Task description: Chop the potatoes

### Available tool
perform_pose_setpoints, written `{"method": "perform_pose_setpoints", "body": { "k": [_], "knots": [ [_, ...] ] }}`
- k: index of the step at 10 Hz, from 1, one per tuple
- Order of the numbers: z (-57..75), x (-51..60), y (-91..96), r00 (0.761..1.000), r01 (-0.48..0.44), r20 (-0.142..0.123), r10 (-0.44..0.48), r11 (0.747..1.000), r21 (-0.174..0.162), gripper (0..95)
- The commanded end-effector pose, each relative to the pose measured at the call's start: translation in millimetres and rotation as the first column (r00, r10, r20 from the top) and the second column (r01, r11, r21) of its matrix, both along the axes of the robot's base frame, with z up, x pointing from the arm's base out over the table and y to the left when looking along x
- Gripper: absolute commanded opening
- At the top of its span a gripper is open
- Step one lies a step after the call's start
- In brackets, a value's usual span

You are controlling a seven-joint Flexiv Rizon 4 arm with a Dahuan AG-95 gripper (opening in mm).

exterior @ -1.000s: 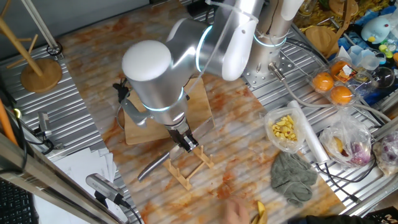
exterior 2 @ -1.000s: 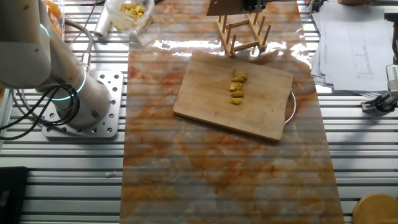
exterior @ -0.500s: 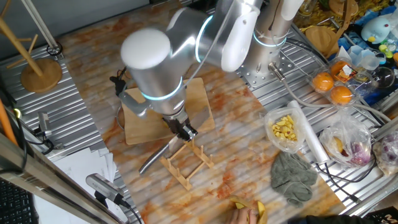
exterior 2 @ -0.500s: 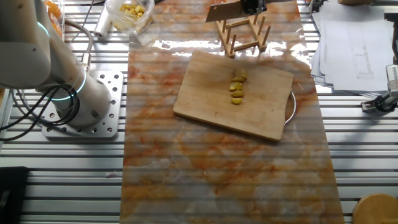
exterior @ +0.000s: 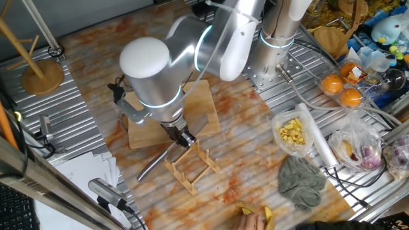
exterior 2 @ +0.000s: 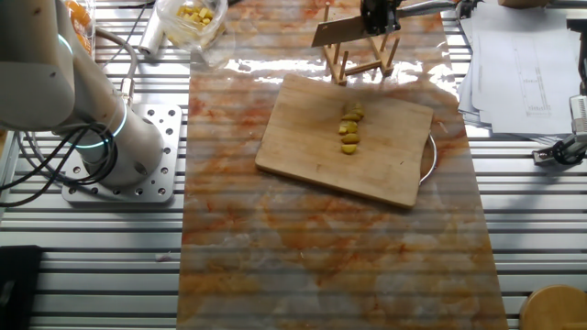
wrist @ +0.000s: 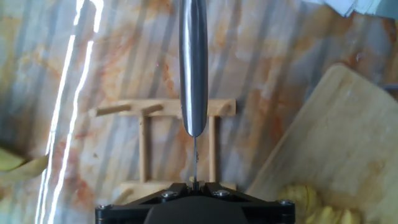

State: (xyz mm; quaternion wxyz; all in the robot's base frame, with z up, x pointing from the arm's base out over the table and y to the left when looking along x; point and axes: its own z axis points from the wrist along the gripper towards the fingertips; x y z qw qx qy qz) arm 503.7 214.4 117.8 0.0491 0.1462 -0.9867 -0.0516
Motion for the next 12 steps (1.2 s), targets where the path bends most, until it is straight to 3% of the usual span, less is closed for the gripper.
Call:
{"method": "perform_pose_setpoints", "body": {
  "k": [1, 5, 10, 12],
  "knots": [
    [-7.1, 4.3, 4.3, 1.000, 0.002, -0.001, -0.002, 1.000, -0.006, 0.0],
    [-25.8, 9.3, 8.6, 1.000, -0.010, 0.015, 0.010, 1.000, -0.016, 0.0],
    [-52.1, 15.6, -1.4, 0.998, -0.048, 0.026, 0.049, 0.998, -0.030, 0.0],
    [-60.0, 16.1, -3.6, 0.996, -0.069, 0.053, 0.070, 0.997, -0.029, 0.0]
  ]
}}
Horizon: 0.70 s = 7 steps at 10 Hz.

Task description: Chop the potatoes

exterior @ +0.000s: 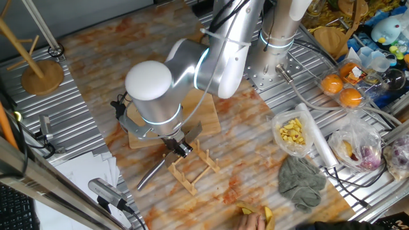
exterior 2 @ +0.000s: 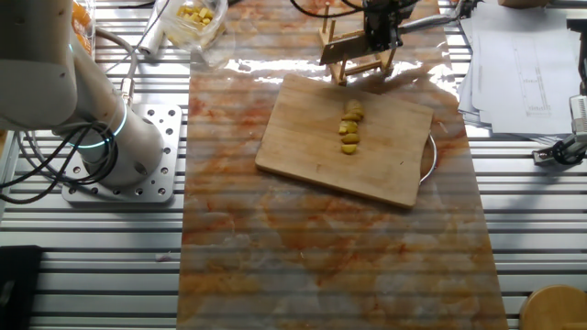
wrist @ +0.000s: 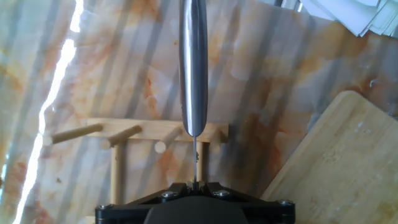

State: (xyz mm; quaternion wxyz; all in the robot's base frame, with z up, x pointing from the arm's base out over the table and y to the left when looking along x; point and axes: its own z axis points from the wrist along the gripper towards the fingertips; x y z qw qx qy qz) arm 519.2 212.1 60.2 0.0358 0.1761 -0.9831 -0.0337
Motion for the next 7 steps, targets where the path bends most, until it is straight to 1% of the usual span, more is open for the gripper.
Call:
{"method": "perform_pose_setpoints", "body": {
  "k": [1, 5, 6, 7],
  "knots": [
    [-3.8, 1.0, -1.5, 1.000, -0.016, 0.027, 0.016, 1.000, 0.002, 19.0],
    [-7.6, 2.2, -0.5, 0.999, -0.020, 0.030, 0.020, 1.000, 0.001, 19.0],
    [-4.9, 1.5, 0.5, 0.999, -0.022, 0.031, 0.021, 1.000, 0.008, 19.0],
    [5.4, -0.6, 3.8, 1.000, -0.014, 0.022, 0.013, 1.000, 0.009, 19.0]
  ]
}}
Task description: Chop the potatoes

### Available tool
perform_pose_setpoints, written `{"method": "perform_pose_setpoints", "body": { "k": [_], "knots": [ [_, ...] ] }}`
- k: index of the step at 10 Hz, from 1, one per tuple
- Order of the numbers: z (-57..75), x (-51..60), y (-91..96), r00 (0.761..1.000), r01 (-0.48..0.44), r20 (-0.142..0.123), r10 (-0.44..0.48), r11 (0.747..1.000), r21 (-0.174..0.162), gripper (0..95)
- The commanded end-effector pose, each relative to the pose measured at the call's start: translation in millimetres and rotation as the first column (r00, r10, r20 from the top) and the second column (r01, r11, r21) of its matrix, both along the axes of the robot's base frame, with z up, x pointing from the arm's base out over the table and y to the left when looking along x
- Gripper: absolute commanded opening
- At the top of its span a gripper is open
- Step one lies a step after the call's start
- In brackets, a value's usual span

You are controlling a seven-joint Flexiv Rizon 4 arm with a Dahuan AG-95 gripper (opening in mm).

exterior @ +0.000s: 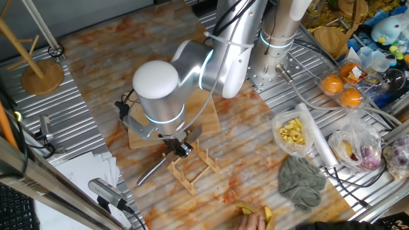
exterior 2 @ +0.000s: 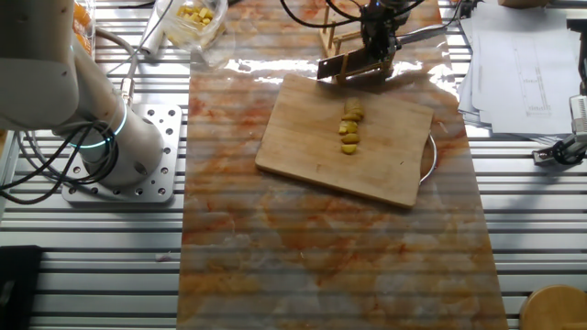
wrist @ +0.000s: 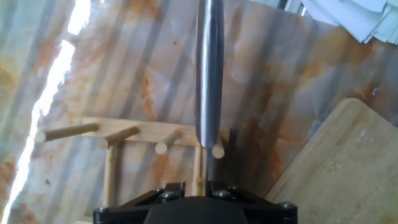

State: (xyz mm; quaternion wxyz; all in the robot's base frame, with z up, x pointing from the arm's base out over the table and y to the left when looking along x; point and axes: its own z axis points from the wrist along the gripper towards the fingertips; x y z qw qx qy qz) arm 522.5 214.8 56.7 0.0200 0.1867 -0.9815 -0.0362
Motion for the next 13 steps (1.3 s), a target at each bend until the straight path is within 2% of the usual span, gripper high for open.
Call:
{"method": "perform_pose_setpoints", "body": {
  "k": [1, 3, 4, 5, 9, 13],
  "knots": [
    [21.9, -6.1, 3.5, 1.000, 0.009, -0.020, -0.009, 1.000, -0.005, 19.0],
    [49.0, -11.5, 1.9, 0.999, 0.005, -0.033, -0.006, 0.999, -0.032, 19.0],
    [67.4, -17.5, -2.7, 0.999, 0.015, -0.042, -0.018, 0.998, -0.060, 19.0],
    [76.6, -24.1, -9.5, 0.999, 0.027, -0.044, -0.030, 0.998, -0.056, 0.0],
    [99.5, -47.5, -41.3, 0.999, -0.004, -0.046, 0.003, 0.999, -0.037, 0.0],
    [108.2, -59.6, -49.9, 0.999, 0.011, -0.049, -0.012, 1.000, -0.027, 0.0]
  ]
}}
